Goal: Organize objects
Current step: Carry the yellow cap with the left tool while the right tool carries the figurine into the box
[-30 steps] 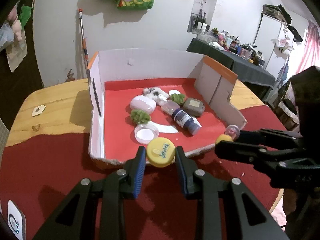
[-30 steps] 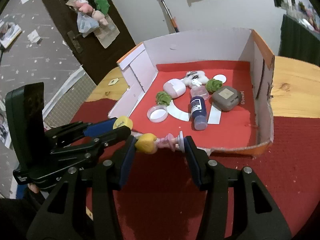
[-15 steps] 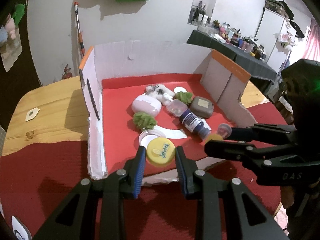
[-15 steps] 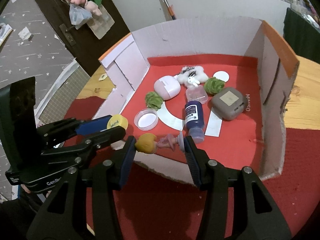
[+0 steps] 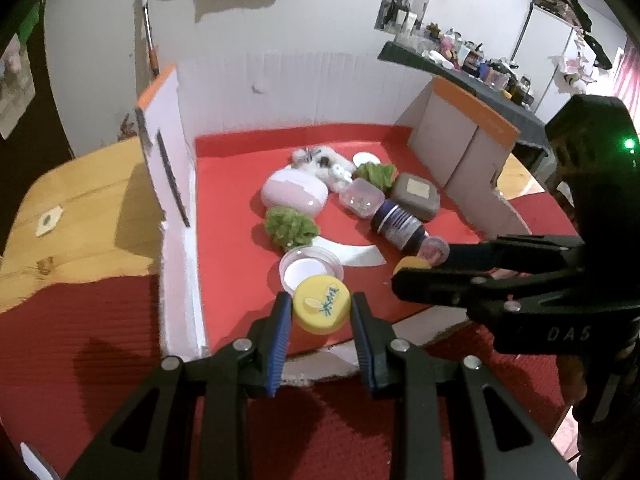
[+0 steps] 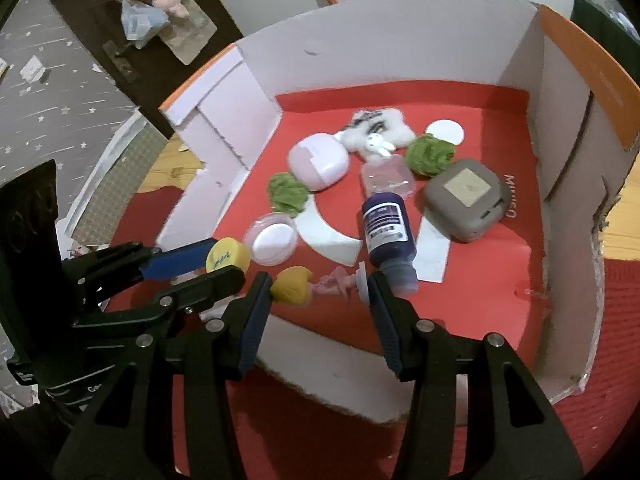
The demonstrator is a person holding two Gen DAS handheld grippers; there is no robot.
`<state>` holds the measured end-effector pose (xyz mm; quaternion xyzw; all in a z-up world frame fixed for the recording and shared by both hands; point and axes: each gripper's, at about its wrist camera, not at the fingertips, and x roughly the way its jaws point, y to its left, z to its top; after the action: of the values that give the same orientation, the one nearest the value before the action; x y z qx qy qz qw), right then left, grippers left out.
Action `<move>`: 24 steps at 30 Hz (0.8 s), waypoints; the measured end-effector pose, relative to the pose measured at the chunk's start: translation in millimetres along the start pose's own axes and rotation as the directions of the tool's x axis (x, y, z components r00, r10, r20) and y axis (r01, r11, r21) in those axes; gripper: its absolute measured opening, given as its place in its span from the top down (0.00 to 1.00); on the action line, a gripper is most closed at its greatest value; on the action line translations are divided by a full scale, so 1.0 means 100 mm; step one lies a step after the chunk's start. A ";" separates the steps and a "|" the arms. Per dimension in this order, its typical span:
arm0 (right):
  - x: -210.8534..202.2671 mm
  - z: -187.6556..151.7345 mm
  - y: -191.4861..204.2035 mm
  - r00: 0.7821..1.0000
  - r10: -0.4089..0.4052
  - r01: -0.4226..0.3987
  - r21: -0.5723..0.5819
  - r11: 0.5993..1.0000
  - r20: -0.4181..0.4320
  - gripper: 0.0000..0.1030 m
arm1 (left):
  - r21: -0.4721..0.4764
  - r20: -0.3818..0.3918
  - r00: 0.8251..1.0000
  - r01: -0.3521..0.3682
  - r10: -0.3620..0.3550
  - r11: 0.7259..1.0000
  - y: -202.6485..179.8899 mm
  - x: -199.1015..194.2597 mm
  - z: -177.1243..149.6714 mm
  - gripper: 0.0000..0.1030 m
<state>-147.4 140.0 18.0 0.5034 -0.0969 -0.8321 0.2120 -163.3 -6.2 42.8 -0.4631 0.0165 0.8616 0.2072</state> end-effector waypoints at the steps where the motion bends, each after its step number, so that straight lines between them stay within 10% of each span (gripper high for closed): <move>1: 0.00 0.00 -0.02 1.000 -0.005 0.005 0.004 1.000 -0.003 0.54 | -0.003 -0.006 1.000 0.004 -0.004 1.000 0.01 0.02 0.00 0.70; 24: 0.00 0.02 -0.20 0.985 -0.173 0.173 -0.003 0.985 0.007 0.54 | 0.114 -0.046 0.998 -0.026 0.032 0.993 -0.25 0.20 0.06 0.69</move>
<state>-154.1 157.2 11.3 0.5067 -0.0518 -0.8492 0.1396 -168.7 24.8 34.0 -0.4708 0.0771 0.8508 0.2203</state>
